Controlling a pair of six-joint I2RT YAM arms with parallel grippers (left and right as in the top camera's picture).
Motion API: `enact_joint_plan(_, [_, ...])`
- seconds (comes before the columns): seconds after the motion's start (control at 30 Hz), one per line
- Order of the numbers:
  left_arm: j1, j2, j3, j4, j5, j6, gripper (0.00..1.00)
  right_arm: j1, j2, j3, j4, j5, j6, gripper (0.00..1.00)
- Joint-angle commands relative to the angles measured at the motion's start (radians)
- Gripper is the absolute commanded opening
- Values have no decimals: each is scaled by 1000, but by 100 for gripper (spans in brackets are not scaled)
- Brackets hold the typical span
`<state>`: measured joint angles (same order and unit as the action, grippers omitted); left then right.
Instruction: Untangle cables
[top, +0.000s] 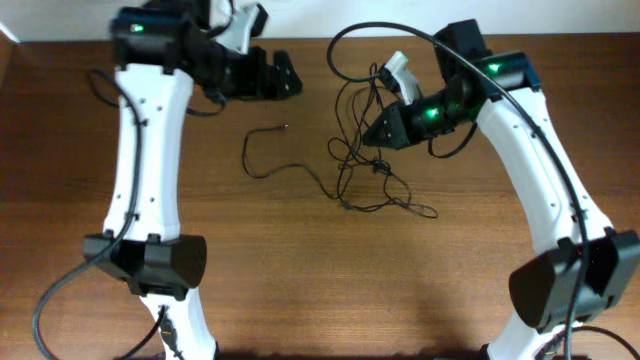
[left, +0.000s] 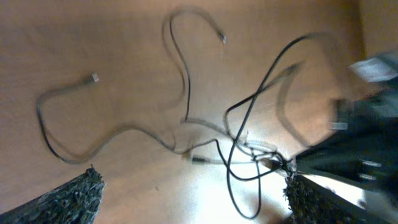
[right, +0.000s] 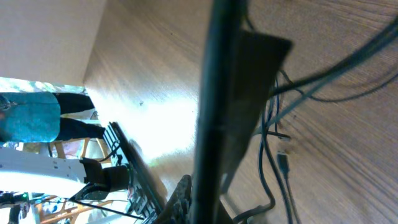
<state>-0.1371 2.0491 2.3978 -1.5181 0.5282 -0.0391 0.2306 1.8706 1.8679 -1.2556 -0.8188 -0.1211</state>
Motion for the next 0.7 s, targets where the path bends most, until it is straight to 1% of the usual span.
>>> enact_joint_plan(0.0, [-68,2,-221,120,260,168,83,4,-36,35,2,14,34,4])
enact_joint_plan(0.03, [-90,2,-274,174,343,223,76,4,-36,34,-2,11,33,4])
enact_joint_plan(0.07, [-120,2,-322,245,386,237,71,4,-36,34,-2,7,33,4])
enact_joint_plan(0.1, [-142,2,-344,291,385,237,68,4,-36,34,-2,-3,32,4])
enact_joint_plan(0.17, [-188,2,-367,371,385,236,66,4,-36,34,-2,-8,33,4])
enact_joint_plan(0.2, [-210,4,-369,407,368,236,61,4,-36,34,-2,-9,33,4])
enact_joint_plan(0.23, [-232,4,-369,433,321,235,57,4,-36,34,-2,-19,32,4])
enact_joint_plan(0.27, [-248,4,-369,444,277,235,56,4,-36,34,-2,-27,32,4])
enact_joint_plan(0.37, [-258,7,-369,447,245,235,55,4,-36,35,-2,-45,32,4])
enact_joint_plan(0.4, [-258,14,-369,449,214,230,55,4,-36,35,-2,-54,31,4])
enact_joint_plan(0.43, [-259,24,-369,454,183,207,57,4,-36,35,-2,-87,21,4])
enact_joint_plan(0.53, [-261,75,-369,484,182,163,61,4,-53,36,-2,-121,5,4])
enact_joint_plan(0.6, [-261,113,-369,520,181,159,61,4,-87,36,-4,-120,5,4])
enact_joint_plan(0.63, [-262,127,-369,536,173,149,59,3,-106,36,-8,-120,5,4])
enact_joint_plan(0.67, [-262,140,-369,549,120,103,58,3,-130,36,-18,-120,5,4])
